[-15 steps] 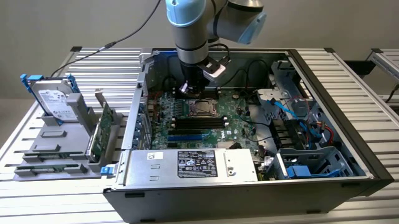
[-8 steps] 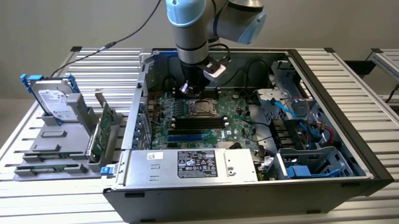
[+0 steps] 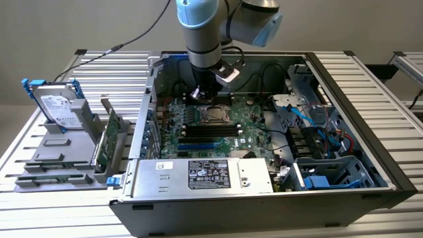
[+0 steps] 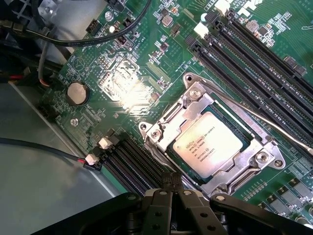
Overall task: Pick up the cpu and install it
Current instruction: 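Install the first cpu locking lever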
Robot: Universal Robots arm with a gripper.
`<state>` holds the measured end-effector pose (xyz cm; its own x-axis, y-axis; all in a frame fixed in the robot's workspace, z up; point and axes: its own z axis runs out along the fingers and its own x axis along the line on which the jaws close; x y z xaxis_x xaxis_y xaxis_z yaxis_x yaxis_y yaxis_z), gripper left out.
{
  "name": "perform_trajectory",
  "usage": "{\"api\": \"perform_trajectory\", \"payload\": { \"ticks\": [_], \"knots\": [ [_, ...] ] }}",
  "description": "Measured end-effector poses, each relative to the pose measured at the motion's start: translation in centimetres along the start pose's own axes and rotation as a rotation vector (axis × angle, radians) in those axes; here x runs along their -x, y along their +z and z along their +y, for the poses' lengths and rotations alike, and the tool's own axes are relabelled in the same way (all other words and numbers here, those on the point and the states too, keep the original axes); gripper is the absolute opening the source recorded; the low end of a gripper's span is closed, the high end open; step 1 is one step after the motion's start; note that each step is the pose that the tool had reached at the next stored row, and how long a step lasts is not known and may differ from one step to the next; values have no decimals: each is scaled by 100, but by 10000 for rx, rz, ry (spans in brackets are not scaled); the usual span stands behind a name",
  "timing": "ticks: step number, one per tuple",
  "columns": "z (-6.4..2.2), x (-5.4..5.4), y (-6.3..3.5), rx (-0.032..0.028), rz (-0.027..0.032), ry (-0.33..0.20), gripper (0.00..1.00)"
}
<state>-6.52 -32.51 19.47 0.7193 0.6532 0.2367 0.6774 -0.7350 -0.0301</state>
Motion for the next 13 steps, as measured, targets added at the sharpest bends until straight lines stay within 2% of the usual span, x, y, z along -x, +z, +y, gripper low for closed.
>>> {"api": "perform_trajectory", "payload": {
  "ticks": [7,13],
  "knots": [
    [-7,-5,0,39,-10,106,11],
    [-22,-26,-17,45,-12,101,11]
  ]
}}
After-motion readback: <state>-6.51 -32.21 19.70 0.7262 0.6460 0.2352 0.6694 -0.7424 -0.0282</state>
